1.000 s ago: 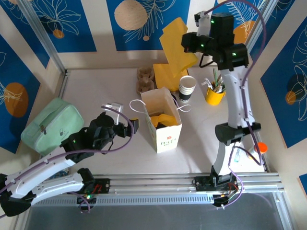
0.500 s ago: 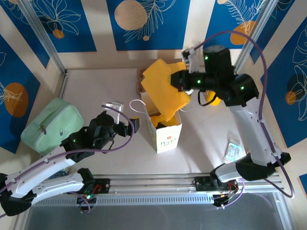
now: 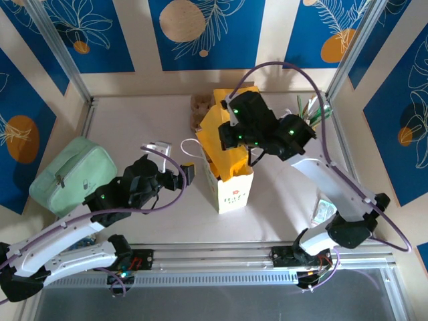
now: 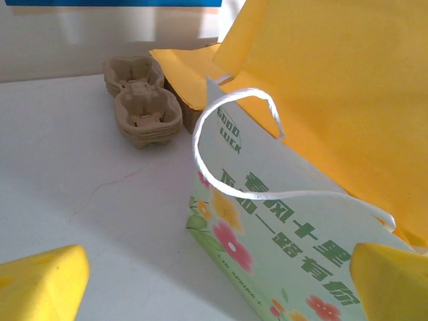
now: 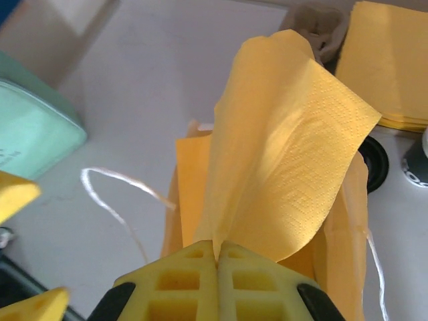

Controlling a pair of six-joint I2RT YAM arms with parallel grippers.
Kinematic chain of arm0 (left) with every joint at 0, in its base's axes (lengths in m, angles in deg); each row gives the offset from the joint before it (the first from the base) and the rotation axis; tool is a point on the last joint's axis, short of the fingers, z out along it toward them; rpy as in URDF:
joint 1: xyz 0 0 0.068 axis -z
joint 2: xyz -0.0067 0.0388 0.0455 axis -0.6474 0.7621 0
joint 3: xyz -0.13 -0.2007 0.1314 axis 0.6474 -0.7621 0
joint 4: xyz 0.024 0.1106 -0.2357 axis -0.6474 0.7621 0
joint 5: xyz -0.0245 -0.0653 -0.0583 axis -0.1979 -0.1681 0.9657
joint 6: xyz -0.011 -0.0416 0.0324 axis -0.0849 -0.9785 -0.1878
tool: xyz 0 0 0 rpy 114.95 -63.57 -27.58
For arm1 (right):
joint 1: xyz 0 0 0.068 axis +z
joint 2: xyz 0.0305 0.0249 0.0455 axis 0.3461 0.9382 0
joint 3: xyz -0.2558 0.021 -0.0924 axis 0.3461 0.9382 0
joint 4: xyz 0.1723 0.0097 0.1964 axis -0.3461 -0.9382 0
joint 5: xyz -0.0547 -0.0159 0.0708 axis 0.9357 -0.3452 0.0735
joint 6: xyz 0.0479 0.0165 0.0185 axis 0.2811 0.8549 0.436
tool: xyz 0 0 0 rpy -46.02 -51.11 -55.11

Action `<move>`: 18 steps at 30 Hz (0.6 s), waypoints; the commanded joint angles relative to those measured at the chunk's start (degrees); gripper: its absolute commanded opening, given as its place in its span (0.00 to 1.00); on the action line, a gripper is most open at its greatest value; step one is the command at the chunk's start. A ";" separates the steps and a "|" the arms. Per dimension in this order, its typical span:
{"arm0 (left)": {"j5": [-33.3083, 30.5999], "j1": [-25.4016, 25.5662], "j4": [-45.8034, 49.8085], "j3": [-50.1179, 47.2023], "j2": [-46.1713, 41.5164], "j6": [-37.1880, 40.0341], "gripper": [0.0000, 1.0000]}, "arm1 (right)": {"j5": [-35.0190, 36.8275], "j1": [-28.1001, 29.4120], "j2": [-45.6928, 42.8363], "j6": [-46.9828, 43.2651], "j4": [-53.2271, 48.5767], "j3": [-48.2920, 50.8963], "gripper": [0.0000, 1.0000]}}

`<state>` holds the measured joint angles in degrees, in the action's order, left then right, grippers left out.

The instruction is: Pack the takeout coffee

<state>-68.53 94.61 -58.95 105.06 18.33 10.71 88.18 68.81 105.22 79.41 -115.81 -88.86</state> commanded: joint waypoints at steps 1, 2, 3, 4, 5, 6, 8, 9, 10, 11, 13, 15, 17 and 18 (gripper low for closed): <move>0.16 -0.43 -1.15 0.00 -1.19 0.11 0.99 | 6.27 1.60 1.51 -1.21 -1.87 -0.44 0.00; 0.09 -0.45 -1.22 -0.08 -1.23 0.09 0.99 | 5.99 1.67 1.79 -1.19 -1.65 0.04 0.00; -0.06 -0.47 -1.07 -0.17 -1.42 0.21 0.99 | 5.46 1.71 2.00 -0.96 -1.51 0.70 0.00; -0.20 -0.47 -1.13 -0.31 -1.53 0.21 0.99 | 5.09 1.80 2.31 -0.60 -1.40 1.31 0.00; -0.24 -0.47 -1.15 -0.41 -1.64 0.24 0.99 | 4.41 1.75 2.50 -0.36 -1.20 1.90 0.00; -0.33 -0.47 -1.19 -0.56 -1.77 0.21 0.99 | 3.68 1.72 2.70 -0.37 -0.85 2.55 0.00; -0.28 -0.47 -1.16 -0.75 -2.02 0.04 0.99 | 2.91 1.63 3.22 -0.03 -0.68 3.54 0.00; -0.21 -0.47 -1.14 -0.87 -2.11 0.08 0.99 | 2.33 1.49 3.63 0.15 -0.87 3.87 0.00; -0.29 -0.47 -1.08 -0.96 -2.19 0.08 0.99 | 2.16 1.46 4.03 0.56 -1.06 4.31 0.00; -0.27 -0.46 -1.10 -0.97 -2.21 0.01 0.99 | 1.60 1.32 4.28 0.80 -1.07 4.75 0.00; -0.22 -0.43 -1.12 -1.19 -2.35 -0.05 0.99 | 0.47 0.97 4.93 1.43 -1.16 5.68 0.00; -0.19 -0.47 -1.06 -1.28 -2.47 -0.17 0.99 | 0.01 0.57 5.48 2.01 -1.22 6.61 0.00; -0.14 -0.47 -1.05 -1.31 -2.46 -0.27 0.99 | -0.29 0.32 6.26 2.41 -1.66 7.21 0.00; -0.13 -0.47 -0.83 -1.31 -2.57 -0.27 0.99 | -0.71 0.09 6.77 2.62 -1.90 7.53 0.00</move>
<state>-68.58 94.61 -58.95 104.30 16.69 10.69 89.16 69.48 110.99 80.37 -116.56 -82.35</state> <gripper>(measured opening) 0.994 0.044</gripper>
